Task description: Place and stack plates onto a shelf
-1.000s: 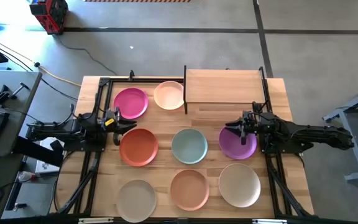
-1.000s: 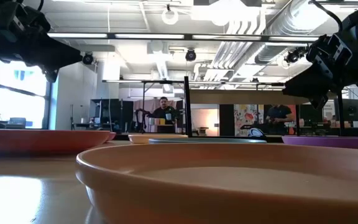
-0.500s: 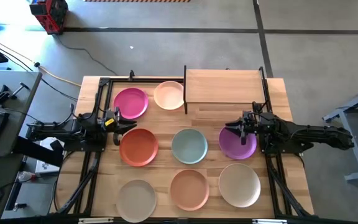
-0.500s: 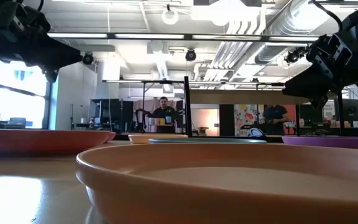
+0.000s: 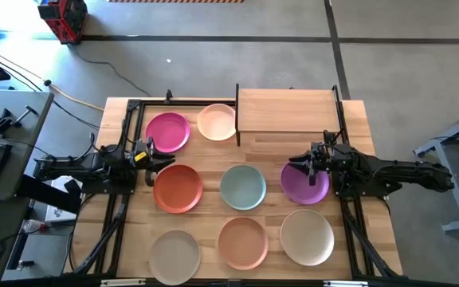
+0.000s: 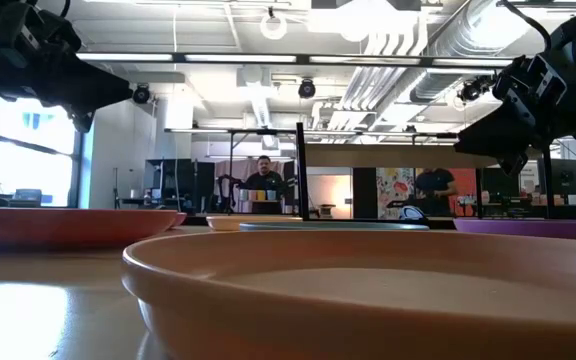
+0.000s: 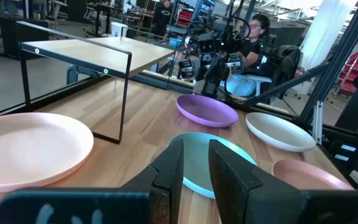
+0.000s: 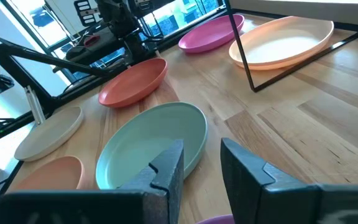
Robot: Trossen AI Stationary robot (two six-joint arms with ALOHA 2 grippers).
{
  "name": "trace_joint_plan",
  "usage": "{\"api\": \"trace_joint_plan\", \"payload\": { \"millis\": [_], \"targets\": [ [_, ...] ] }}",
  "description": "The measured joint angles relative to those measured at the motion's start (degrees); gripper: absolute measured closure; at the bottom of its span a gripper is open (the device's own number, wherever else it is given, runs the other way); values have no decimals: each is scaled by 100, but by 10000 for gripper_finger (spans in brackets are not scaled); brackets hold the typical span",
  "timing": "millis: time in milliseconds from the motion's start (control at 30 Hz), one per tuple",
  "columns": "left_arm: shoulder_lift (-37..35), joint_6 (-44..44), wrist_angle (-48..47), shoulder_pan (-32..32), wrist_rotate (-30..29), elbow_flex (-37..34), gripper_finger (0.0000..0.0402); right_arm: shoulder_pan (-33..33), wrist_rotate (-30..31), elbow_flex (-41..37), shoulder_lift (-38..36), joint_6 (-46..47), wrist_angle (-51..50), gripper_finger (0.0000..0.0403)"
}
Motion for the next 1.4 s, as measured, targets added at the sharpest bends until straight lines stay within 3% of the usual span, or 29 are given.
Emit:
{"api": "trace_joint_plan", "payload": {
  "millis": [333, 500, 967, 1233, 1400],
  "targets": [
    [-1, -95, 6, -2, -131, 1, 337, 1, 1, -2, 1, 0, 0, 313],
    [-2, -1291, 8, 0, -130, 0, 337, -1, 1, -2, 1, 0, 0, 313],
    [-1, -2409, 331, -1, -176, 0, 337, 1, 1, -2, 0, 3, 0, 313],
    [2, -3417, 361, -2, -900, 0, 337, -1, 103, 7, 2, 381, 111, 313],
    [63, -3746, 1041, 0, -1171, 0, 337, -1, 191, 213, 1, 720, 1064, 313]
  ]
}}
